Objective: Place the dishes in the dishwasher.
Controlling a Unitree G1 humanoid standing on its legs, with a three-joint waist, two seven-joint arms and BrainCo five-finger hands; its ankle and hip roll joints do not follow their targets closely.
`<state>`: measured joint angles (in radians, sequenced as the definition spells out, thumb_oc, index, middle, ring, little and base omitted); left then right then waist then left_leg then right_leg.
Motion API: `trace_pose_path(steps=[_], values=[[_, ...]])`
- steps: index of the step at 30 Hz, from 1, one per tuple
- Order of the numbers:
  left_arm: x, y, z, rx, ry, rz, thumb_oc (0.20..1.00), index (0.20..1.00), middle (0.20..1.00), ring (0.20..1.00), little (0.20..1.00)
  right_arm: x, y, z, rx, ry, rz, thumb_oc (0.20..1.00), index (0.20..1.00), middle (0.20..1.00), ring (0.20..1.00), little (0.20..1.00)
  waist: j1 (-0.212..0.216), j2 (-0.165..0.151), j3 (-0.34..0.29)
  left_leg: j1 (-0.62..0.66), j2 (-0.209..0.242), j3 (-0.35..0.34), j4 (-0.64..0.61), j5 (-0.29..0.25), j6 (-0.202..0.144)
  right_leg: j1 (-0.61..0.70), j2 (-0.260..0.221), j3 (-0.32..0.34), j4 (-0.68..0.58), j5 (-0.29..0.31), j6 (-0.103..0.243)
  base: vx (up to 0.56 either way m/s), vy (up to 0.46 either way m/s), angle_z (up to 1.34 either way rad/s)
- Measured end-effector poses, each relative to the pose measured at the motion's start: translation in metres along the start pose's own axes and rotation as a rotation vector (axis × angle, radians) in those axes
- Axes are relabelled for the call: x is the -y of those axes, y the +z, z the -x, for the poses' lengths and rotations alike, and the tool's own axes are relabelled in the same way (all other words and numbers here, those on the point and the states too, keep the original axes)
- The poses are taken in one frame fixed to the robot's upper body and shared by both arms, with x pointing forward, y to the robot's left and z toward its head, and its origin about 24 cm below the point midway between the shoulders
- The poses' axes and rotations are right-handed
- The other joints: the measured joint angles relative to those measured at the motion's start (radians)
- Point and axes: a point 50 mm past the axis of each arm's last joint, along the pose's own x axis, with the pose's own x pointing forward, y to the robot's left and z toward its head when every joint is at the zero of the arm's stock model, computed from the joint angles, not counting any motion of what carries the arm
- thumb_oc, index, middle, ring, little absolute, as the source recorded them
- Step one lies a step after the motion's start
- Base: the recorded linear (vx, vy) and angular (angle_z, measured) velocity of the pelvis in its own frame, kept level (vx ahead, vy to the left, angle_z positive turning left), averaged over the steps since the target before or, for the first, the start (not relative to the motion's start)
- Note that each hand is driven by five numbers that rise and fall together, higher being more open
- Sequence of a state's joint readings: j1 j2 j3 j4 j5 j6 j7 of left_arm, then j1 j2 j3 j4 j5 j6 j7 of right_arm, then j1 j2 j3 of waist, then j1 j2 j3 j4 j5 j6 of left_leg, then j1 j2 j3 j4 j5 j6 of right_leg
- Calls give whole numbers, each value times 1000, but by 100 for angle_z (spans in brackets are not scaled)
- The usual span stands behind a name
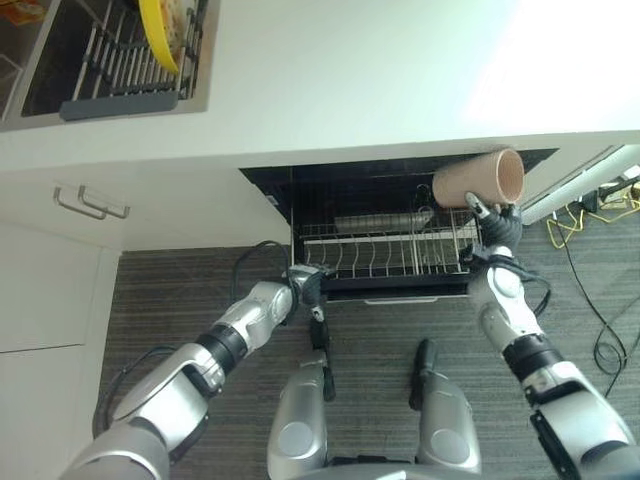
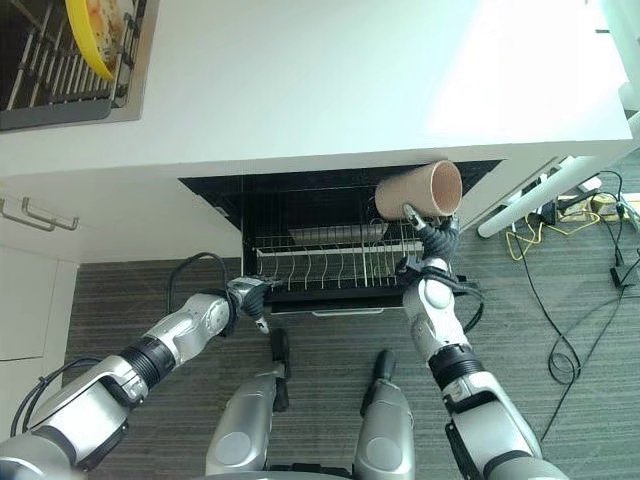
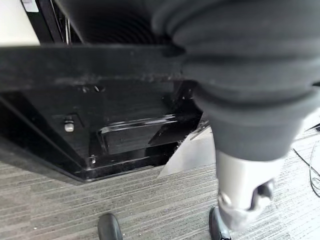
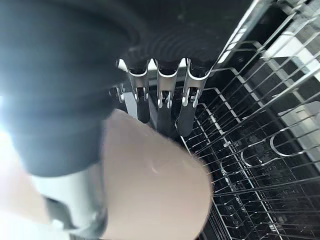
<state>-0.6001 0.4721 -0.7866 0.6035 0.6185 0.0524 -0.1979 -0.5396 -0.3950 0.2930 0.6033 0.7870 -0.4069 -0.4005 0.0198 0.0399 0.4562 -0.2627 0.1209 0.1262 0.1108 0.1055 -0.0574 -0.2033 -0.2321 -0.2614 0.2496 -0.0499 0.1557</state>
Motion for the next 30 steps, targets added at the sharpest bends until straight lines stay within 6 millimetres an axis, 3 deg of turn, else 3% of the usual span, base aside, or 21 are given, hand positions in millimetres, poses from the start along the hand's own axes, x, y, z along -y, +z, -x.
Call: trace_pose_path(steps=[3, 8, 12, 19, 30], values=[[-5, 2, 0, 11, 6, -11, 1000, 1000, 1000, 1000, 1000, 4, -4, -5, -66, -13, 48, 200, 200, 200, 200, 200, 1, -6, 3, -16, 2, -9, 15, -1, 1, 3, 2, -17, 0, 0, 0, 8, -66, 12], [-21, 3, 2, 30, 18, -63, 1000, 1000, 1000, 1000, 1000, 4, -9, -14, -151, -39, 112, 200, 200, 200, 200, 200, 20, -43, 20, -43, 12, -16, 49, -18, -2, -14, 3, -19, 18, -12, -6, -8, -51, 4], [-29, 6, 1, 44, 28, -92, 1000, 1000, 1000, 1000, 1000, 10, -22, -13, -217, -87, 144, 200, 200, 200, 200, 200, 28, -49, 22, -70, 10, -26, 74, -26, 3, -35, 1, -16, 30, -16, -10, -13, 12, 0], [-32, 8, 1, 68, 58, -97, 1000, 1000, 1000, 1000, 1000, 0, -38, -4, -255, -71, 193, 200, 200, 200, 200, 200, 31, -44, 19, -95, 3, -8, 96, -41, 17, -71, -8, 12, 36, -14, -4, -23, 53, -7], [-35, 17, -2, 111, 103, -90, 1000, 1000, 1000, 1000, 1000, 0, -31, -12, -213, -81, 330, 200, 200, 200, 200, 200, 37, -18, 5, -135, -12, 4, 119, -50, 28, -122, -31, 32, 68, -16, 0, -6, 40, -2]])
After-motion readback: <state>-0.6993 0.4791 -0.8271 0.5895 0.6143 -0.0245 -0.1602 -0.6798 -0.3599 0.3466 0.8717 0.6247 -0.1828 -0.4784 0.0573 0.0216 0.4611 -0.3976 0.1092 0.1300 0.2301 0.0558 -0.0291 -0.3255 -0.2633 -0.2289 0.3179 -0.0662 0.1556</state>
